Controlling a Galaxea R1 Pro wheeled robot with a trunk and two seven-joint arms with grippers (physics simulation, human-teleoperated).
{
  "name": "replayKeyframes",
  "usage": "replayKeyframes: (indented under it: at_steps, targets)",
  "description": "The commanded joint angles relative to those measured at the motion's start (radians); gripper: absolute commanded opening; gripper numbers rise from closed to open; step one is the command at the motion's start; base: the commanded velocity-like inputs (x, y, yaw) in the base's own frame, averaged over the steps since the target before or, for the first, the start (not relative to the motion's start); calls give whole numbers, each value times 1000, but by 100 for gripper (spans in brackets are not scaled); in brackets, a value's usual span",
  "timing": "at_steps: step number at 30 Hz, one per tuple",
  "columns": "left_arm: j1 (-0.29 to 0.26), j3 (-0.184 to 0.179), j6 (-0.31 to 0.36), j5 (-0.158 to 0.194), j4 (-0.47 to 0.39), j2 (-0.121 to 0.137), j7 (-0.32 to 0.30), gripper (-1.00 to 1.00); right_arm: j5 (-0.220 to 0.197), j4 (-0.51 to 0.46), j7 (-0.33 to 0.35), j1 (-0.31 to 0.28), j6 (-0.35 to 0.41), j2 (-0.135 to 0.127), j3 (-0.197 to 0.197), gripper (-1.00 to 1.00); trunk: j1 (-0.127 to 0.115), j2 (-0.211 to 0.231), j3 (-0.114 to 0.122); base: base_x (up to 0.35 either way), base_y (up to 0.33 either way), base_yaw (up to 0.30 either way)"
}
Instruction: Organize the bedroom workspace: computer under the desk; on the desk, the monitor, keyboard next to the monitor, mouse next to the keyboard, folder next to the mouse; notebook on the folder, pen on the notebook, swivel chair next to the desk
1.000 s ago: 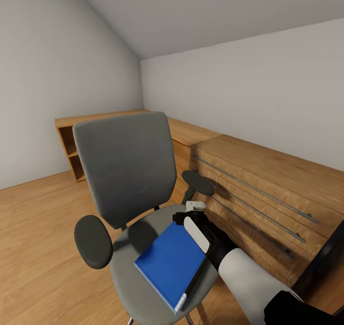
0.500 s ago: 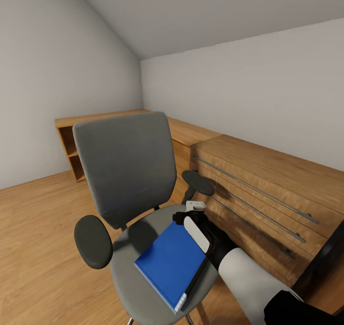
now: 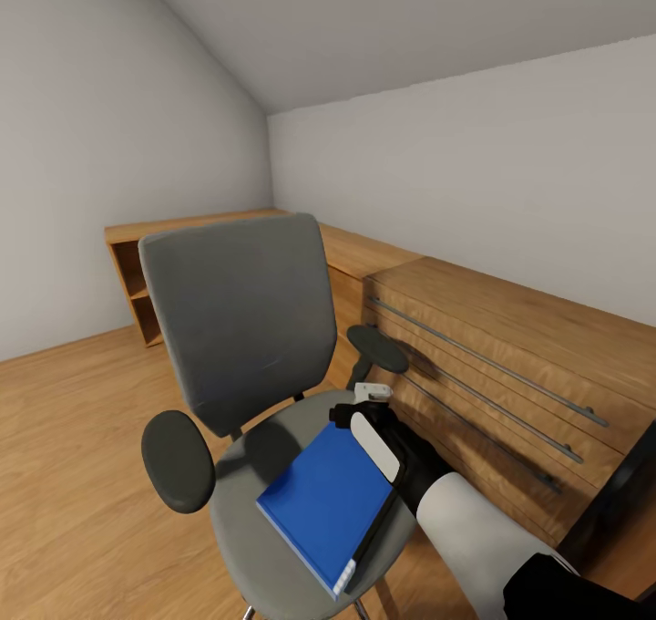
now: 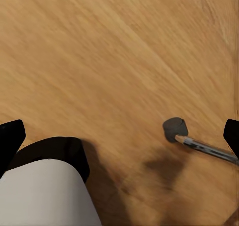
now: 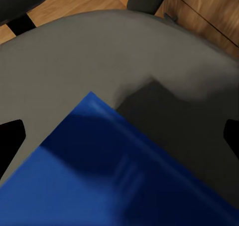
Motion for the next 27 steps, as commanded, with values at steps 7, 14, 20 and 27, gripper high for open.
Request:
replayKeyframes:
  at_steps: [7,14,20,27]
  targets:
    - [0,2,6,45,-8,1,9,100,-12,3,-8,-22,2,0,2,100,0,0,-1,0,0,0]
    - [0,2,8,56,-9,1,10,100,-52,18,-5,-50,1,0,2,100,0,0,-1,0,0,0]
    - [0,1,10,60,-8,2,8,100,-88,57,-2,-76,-1,0,1,100,0,0,-1,0,0,0]
    - [0,1,11,62,-8,2,6,100,-98,72,-1,-85,-1,0,1,100,19,-35,-17,0,0,0]
